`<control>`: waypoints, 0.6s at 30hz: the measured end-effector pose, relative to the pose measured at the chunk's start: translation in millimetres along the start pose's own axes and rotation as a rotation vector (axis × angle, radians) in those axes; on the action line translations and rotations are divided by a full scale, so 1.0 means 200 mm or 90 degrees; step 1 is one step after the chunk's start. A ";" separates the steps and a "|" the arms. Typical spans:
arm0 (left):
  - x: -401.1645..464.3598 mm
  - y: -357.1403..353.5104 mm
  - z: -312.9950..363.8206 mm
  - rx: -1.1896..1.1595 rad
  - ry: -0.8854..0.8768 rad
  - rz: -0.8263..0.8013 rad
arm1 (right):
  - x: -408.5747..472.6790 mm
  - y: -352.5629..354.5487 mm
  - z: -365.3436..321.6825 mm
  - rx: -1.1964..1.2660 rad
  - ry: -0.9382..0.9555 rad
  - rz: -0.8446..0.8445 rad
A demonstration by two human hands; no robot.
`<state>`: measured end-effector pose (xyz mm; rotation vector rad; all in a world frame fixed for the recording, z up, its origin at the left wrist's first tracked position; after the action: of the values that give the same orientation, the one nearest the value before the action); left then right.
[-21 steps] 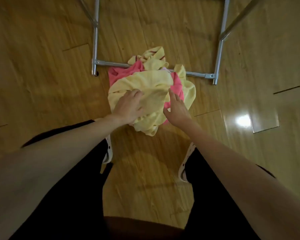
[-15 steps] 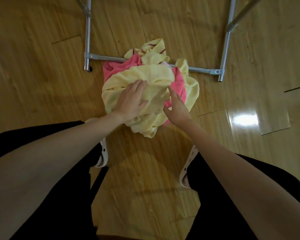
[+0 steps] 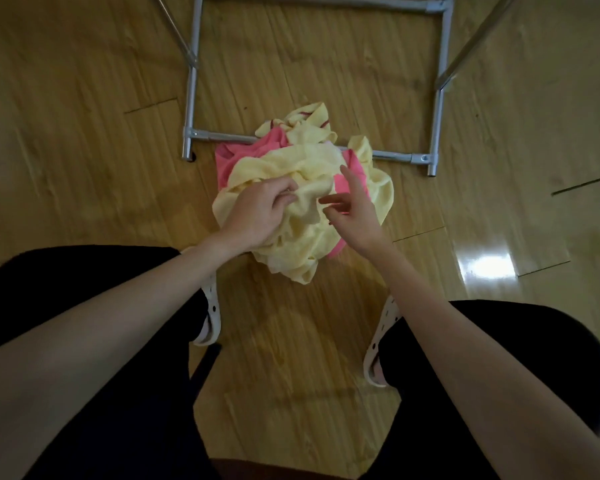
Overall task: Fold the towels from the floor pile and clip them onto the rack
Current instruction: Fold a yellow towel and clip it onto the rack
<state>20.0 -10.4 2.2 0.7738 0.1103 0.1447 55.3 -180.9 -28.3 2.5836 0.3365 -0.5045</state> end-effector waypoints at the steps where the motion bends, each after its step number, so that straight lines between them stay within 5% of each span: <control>1: -0.02 0.05 0.03 -0.013 0.003 0.005 | -0.03 0.02 -0.03 0.006 0.009 -0.004; 7: -0.09 0.38 0.25 -0.128 0.064 0.049 | -0.23 0.13 -0.23 -0.006 0.095 0.012; 18: -0.28 0.87 0.81 -0.620 0.149 0.057 | -0.60 0.38 -0.75 0.123 0.177 -0.077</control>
<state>-25.7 -9.2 242.1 -0.2139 0.2038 0.3405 15.4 -186.4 174.2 2.8394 0.5667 -0.2254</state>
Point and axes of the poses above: each hand's wrist, its own x-axis towards the middle knuckle, its own y-axis out of the back of the hand, z = x × y, the point moved 3 cm from there along x, towards the middle knuckle, and after that the axes turned 12 degrees about z, right-handed, at the moved point
